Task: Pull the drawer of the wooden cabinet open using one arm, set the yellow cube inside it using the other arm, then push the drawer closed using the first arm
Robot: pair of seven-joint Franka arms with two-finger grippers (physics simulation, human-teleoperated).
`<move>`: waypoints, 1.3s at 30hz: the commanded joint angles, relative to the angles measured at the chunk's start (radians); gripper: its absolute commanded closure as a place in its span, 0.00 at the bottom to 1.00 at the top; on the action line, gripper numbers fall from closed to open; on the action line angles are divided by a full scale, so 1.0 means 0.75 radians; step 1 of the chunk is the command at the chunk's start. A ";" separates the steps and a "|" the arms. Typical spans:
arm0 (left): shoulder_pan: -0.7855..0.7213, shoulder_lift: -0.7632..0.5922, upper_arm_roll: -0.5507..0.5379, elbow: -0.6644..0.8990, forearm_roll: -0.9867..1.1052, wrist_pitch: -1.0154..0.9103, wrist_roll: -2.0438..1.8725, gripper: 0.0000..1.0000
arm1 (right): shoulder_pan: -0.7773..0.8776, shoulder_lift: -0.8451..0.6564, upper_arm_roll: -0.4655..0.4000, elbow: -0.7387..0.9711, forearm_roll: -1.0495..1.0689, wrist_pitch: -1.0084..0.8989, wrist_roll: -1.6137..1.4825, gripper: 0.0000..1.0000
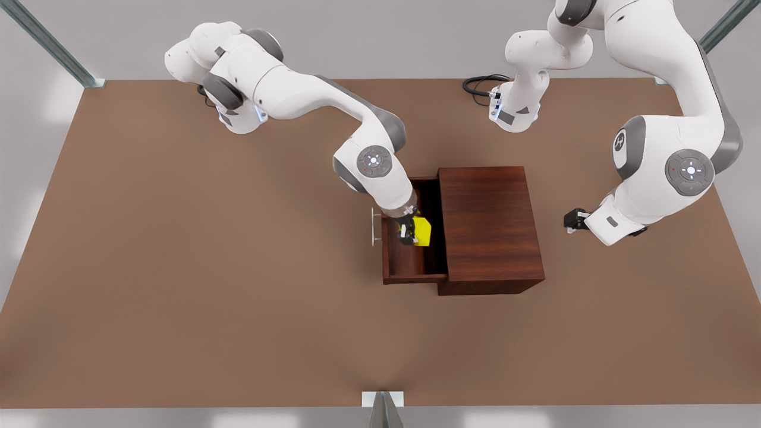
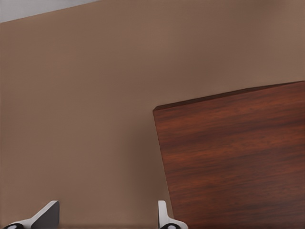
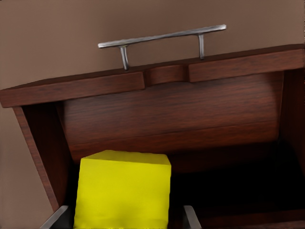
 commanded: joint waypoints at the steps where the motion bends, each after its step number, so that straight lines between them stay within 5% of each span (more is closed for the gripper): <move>1: 0.000 -0.002 0.000 0.002 0.001 -0.001 0.011 0.00 | -0.002 -0.005 -0.001 -0.001 -0.003 0.024 0.439 0.00; 5: -0.002 -0.002 0.000 -0.006 0.003 0.001 0.011 0.00 | -0.294 -0.133 -0.017 0.001 -0.009 -0.395 -0.011 0.00; 10: -0.102 0.004 0.000 0.004 0.007 0.007 -0.002 0.00 | -0.848 -0.156 -0.031 -0.007 -0.162 -0.690 -1.557 0.00; 13: -0.311 0.039 0.000 0.077 0.105 0.007 -0.143 0.00 | -0.938 -0.510 -0.164 -0.465 -0.163 -0.510 -2.978 0.00; 16: -0.630 0.152 -0.010 0.194 0.234 0.075 -0.394 0.00 | -0.979 -0.559 -0.215 -0.530 -0.110 -0.610 -3.385 0.00; 19: -0.873 0.346 -0.049 0.462 0.197 0.058 -1.030 0.00 | -1.039 -0.579 -0.240 -0.451 -0.112 -0.718 -3.486 0.00; 26: -1.131 0.646 -0.031 0.566 0.230 0.355 -1.967 0.00 | -1.024 -0.565 -0.219 -0.448 -0.124 -0.716 -3.386 0.00; 31: -1.176 0.761 -0.019 0.560 0.232 0.619 -2.135 0.00 | -1.022 -0.557 -0.219 -0.448 -0.120 -0.704 -3.333 0.00; 39: -1.111 0.859 -0.017 0.519 0.220 0.662 -2.055 0.00 | -1.022 -0.557 -0.217 -0.448 -0.122 -0.704 -3.329 0.00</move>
